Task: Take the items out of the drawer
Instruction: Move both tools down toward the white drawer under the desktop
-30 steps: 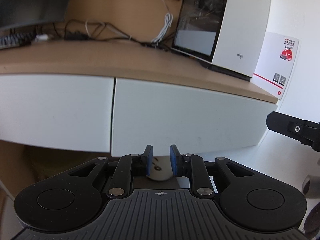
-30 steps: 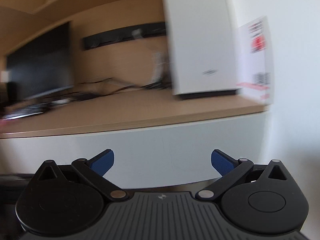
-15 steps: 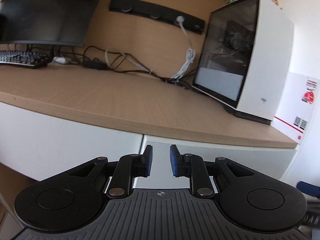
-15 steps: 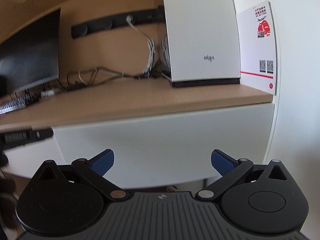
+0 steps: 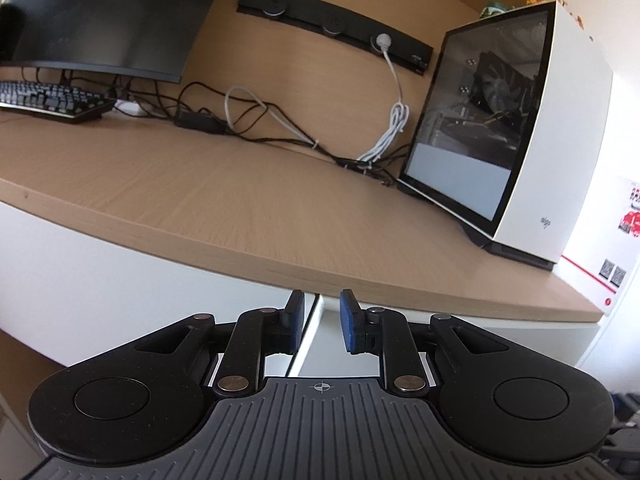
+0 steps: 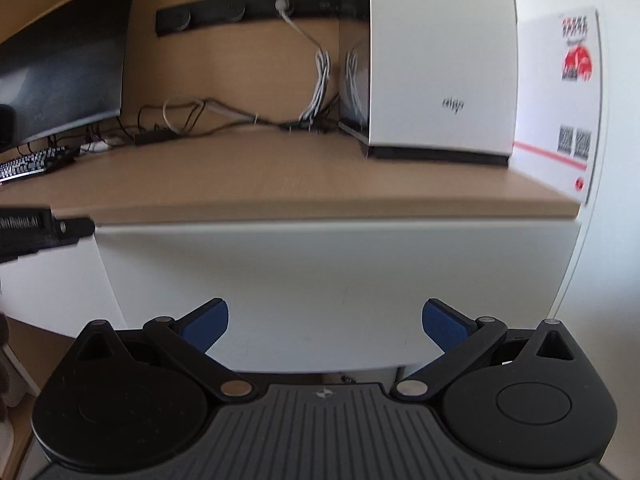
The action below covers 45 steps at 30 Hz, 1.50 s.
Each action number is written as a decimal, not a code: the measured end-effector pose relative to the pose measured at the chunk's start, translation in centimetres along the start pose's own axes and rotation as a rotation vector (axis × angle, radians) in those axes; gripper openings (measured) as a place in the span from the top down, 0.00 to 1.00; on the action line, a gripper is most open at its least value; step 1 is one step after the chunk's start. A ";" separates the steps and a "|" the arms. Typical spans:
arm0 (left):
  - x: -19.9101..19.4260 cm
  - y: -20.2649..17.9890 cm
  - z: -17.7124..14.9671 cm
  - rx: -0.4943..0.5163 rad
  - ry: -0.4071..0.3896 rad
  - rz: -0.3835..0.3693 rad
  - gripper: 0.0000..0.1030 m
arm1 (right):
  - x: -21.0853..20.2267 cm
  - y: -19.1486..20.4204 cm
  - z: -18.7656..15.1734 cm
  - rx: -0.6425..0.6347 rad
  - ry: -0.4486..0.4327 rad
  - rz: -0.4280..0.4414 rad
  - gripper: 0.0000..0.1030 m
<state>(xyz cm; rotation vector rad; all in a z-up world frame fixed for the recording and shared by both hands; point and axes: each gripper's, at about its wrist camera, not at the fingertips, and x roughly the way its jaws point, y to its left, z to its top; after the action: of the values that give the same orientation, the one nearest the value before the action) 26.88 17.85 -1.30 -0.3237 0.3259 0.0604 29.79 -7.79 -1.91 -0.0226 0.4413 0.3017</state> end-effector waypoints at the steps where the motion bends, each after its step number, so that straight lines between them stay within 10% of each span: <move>1: 0.1 0.2 0.0 -0.007 0.006 -0.006 0.79 | 0.2 0.0 -0.1 0.006 0.009 0.012 0.00; 11: 1.3 0.8 0.2 -0.034 0.048 -0.061 0.78 | 2.0 1.0 1.7 0.037 0.025 0.148 0.00; 45: 1.7 0.5 0.7 -0.023 0.116 -0.108 0.70 | 6.4 2.3 6.8 -0.114 0.015 0.008 0.00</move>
<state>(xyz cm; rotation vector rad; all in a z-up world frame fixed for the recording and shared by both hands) 28.68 18.52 -1.43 -0.3676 0.4221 -0.0606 37.48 -3.23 1.64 -0.1348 0.4385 0.3347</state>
